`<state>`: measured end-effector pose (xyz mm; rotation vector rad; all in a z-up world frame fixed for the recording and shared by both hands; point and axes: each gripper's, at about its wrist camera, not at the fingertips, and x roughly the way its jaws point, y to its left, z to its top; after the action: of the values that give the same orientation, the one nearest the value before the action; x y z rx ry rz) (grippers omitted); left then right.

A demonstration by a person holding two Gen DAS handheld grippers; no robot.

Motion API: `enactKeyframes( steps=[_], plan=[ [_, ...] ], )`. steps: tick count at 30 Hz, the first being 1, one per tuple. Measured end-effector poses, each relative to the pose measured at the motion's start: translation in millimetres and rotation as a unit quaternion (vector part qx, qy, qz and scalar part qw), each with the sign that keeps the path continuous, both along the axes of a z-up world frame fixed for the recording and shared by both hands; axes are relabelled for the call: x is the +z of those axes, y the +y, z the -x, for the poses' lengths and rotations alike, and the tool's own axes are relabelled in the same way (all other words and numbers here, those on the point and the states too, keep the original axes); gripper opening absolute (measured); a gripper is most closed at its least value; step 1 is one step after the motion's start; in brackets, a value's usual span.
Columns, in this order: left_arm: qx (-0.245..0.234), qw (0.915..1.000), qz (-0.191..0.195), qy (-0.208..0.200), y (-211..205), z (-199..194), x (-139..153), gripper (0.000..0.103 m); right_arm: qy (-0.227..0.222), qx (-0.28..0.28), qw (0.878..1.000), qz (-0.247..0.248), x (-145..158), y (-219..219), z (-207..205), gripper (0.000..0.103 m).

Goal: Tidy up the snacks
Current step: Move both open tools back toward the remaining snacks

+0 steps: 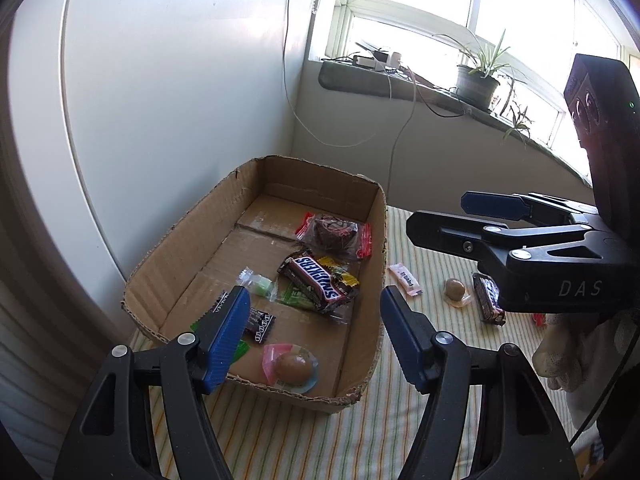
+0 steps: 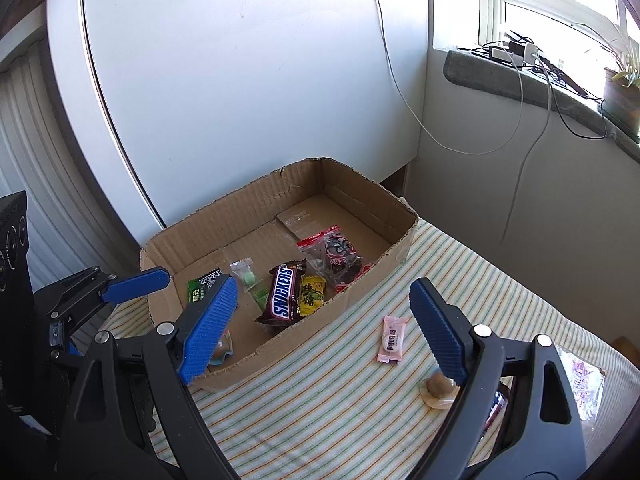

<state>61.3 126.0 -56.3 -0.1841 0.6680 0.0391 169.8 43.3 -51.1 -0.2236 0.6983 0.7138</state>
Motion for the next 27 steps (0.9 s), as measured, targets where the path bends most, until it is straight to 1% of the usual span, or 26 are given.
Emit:
enactKeyframes(
  steps=[5, 11, 16, 20, 27],
  plan=[
    [-0.007, 1.0000, -0.002, -0.005, -10, 2, 4, 0.067, -0.008, -0.016, 1.000, -0.004, 5, -28, 10, 0.090],
    [-0.017, 0.9998, 0.002, -0.009, -24, 1, 6, 0.067, -0.007, -0.047, 0.999, -0.014, 8, -73, 17, 0.090],
    [-0.036, 0.9993, 0.002, -0.006, -43, -1, 3, 0.067, -0.002, -0.073, 0.997, -0.016, 5, -115, 22, 0.090],
    [-0.052, 0.9986, 0.006, -0.001, -58, -5, 1, 0.067, -0.006, -0.102, 0.995, -0.013, 2, -149, 27, 0.090],
    [-0.081, 0.9966, 0.011, 0.007, -86, -13, -4, 0.065, 0.004, -0.154, 0.988, -0.015, -4, -209, 27, 0.090]
  ],
)
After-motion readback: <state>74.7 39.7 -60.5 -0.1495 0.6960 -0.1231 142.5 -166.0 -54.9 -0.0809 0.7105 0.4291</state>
